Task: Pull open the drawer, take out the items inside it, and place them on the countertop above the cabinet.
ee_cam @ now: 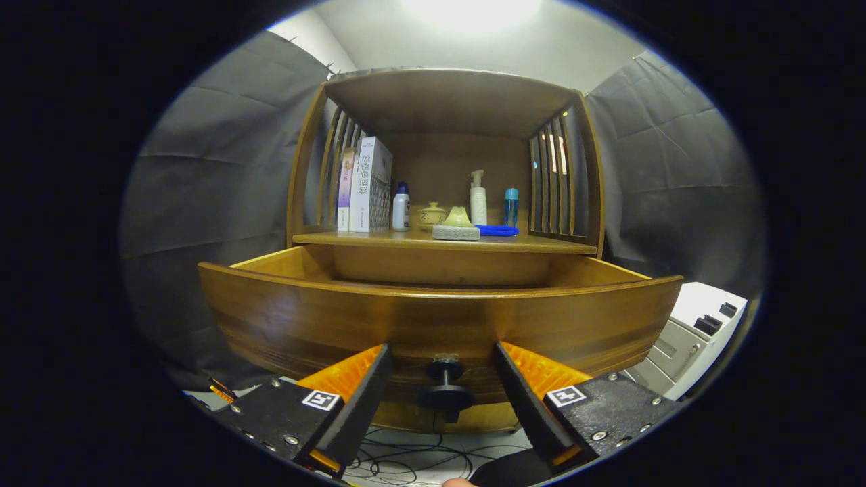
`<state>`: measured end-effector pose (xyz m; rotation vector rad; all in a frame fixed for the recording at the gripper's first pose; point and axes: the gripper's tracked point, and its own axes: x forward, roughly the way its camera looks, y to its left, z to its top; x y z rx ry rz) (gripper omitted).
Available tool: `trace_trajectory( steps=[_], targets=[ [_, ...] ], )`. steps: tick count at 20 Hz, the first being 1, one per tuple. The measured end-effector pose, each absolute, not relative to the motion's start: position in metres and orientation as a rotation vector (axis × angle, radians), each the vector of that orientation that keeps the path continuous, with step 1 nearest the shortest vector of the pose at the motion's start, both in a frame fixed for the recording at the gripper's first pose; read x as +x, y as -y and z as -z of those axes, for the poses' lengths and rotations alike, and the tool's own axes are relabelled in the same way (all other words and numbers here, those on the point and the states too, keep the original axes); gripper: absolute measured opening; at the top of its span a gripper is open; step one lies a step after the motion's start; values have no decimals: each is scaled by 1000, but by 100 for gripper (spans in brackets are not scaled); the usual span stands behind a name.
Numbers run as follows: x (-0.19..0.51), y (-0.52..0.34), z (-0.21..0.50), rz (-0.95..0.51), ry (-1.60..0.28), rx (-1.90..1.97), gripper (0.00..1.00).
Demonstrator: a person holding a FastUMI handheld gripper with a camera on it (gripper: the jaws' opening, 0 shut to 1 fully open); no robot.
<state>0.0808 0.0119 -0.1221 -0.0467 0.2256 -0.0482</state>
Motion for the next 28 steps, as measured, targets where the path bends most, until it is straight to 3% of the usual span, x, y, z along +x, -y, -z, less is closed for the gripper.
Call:
trace_trajectory(
  steps=[28],
  targets=[
    [188, -12, 126, 61, -255, -17, 95]
  ],
)
